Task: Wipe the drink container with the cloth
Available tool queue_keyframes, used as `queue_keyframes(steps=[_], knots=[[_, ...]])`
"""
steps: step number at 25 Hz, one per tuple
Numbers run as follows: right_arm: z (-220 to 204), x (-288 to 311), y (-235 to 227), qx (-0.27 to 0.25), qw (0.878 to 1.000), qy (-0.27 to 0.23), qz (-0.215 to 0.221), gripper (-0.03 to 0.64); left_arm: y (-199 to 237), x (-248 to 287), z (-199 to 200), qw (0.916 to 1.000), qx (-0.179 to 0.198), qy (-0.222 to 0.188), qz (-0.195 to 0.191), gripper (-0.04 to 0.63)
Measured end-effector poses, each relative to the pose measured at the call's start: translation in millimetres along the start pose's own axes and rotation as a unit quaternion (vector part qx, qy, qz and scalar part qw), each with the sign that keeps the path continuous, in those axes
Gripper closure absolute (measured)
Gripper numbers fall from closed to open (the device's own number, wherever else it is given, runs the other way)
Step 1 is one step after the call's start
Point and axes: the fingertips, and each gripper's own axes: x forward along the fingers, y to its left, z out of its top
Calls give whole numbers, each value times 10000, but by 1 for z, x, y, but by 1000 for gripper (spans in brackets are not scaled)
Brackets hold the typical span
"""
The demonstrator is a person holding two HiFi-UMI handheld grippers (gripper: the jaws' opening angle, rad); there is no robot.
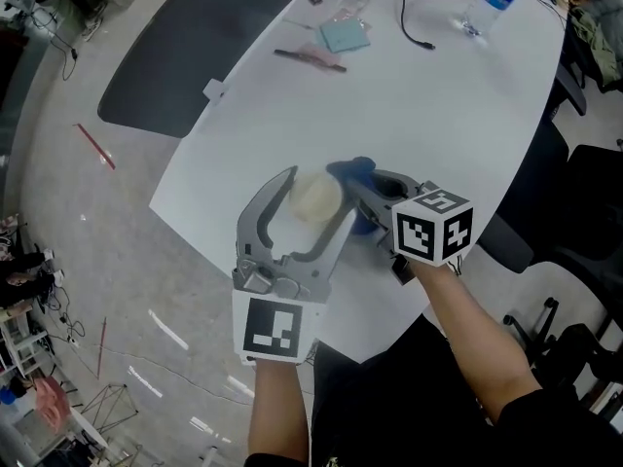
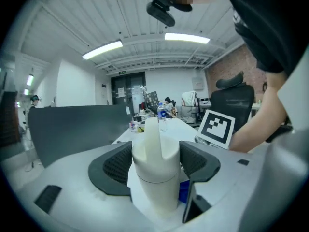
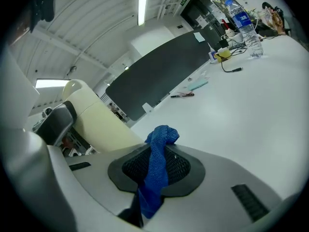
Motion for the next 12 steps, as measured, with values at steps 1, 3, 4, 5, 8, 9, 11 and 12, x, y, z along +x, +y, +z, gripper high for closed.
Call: queue_keyframes(steps=[1,3,4,5,8,9,11,12], knots=[[0,0,0,3,10000,-12,6,560,2,-1,0,9995,9,55,297,313],[0,0,1,3,10000,-24,18,560,7,-6,5,9945,-284,-54,1004,307],[0,0,1,14,10000,-31,21,560,10,-7,8,9891,-506,-143,1373,305],[0,-1,0,31,10000,-41,21,560,11,-8,10,9829,-690,-179,1695,304],[1,0,0,66,9999,-70,36,560,11,-5,5,9697,-925,64,2258,304],[1,0,1,69,9999,-73,47,560,11,-3,3,9669,-977,140,2354,304],[1,1,1,83,9999,-73,64,560,14,-3,1,9639,-1094,145,2422,305],[1,1,1,91,9999,-75,68,560,15,-2,2,9648,-1128,121,2374,307]])
